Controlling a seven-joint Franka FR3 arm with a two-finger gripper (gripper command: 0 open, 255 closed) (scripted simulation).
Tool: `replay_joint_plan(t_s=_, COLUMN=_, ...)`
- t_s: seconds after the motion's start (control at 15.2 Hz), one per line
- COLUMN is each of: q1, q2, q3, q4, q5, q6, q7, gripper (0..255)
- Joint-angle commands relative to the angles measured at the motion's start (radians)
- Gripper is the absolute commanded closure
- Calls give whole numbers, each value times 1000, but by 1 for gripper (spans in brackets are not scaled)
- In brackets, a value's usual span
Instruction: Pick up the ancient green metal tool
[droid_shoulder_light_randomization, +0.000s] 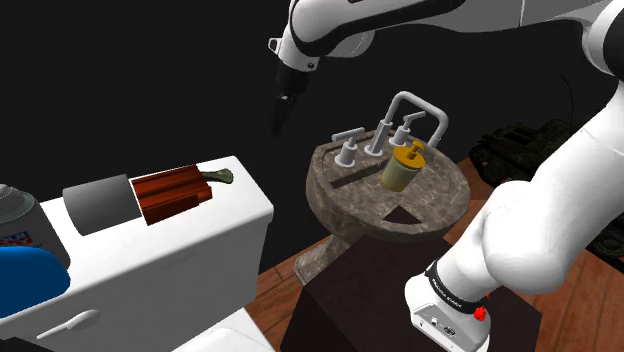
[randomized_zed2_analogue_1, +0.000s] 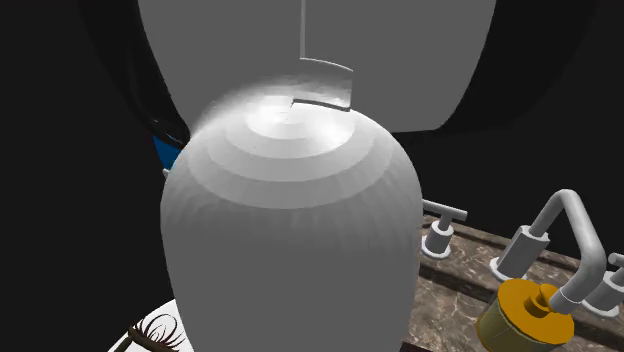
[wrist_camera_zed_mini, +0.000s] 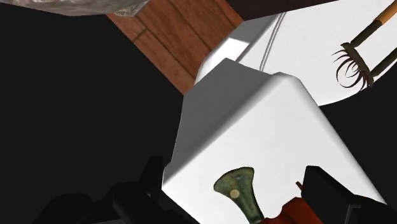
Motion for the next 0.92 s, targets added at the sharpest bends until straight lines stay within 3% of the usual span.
replay_joint_plan(t_s=0.0, q1=11, q2=70, q3=9, q4=42, q5=13, q6=26, q7=-53, gripper=0)
replay_joint_plan(t_s=0.86, q1=82, q2=473, q3=114, q4=376, q5=22, q6=87, q7=-295, gripper=0)
